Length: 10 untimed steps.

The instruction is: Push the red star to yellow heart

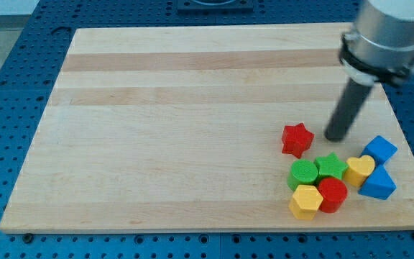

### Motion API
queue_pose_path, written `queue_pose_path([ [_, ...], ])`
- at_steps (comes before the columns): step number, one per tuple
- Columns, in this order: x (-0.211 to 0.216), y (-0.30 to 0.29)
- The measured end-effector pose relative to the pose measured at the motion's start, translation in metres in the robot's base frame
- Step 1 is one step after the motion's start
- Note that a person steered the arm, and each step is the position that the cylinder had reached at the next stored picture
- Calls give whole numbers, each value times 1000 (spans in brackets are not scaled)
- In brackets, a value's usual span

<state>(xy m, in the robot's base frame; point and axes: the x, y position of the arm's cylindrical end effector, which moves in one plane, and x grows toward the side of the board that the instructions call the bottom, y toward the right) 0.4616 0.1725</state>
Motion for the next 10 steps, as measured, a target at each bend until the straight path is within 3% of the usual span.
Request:
queue_pose_path([
  [1, -49, -56],
  [2, -50, -101],
  [3, -2, -106],
  [5, 10, -71],
  [8, 71, 3],
  [10, 49, -12],
])
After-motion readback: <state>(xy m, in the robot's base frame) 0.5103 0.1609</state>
